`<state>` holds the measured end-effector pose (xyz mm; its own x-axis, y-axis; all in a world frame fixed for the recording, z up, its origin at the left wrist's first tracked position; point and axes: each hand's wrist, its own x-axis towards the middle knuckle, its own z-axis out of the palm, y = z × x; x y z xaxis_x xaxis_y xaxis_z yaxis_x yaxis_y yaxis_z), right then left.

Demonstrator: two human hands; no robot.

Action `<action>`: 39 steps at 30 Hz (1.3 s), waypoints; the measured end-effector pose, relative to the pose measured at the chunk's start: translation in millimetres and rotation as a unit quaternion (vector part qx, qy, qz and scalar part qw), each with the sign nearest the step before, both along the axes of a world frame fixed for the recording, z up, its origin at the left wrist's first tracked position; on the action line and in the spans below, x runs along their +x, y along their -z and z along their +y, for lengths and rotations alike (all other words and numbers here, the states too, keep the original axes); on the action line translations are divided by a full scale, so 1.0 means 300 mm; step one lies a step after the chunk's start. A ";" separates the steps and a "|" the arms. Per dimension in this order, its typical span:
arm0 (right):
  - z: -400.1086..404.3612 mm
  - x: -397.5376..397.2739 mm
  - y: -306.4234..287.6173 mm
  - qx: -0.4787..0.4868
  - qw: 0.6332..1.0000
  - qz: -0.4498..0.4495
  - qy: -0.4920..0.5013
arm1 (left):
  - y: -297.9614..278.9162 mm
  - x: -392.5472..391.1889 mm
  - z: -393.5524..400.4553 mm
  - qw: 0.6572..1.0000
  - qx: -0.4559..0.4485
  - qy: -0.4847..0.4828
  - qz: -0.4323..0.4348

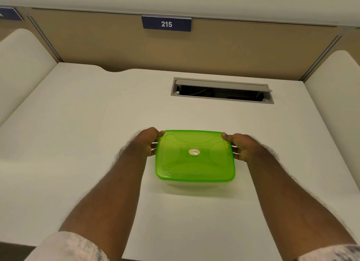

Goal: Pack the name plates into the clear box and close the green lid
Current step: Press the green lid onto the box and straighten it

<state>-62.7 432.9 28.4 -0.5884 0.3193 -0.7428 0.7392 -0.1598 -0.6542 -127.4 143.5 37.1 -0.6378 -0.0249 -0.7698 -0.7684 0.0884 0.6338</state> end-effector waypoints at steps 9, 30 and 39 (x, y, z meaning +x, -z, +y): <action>0.004 0.003 0.019 -0.006 1.000 0.009 -0.002 | 0.017 -0.014 -0.001 0.999 -0.026 0.019 0.011; -0.001 0.428 0.008 -0.038 0.993 0.050 -0.100 | 0.063 0.243 -0.162 0.994 -0.034 0.104 0.018; -0.037 0.429 0.036 -0.069 0.995 0.071 -0.023 | 0.093 0.370 -0.169 0.991 0.117 0.070 0.007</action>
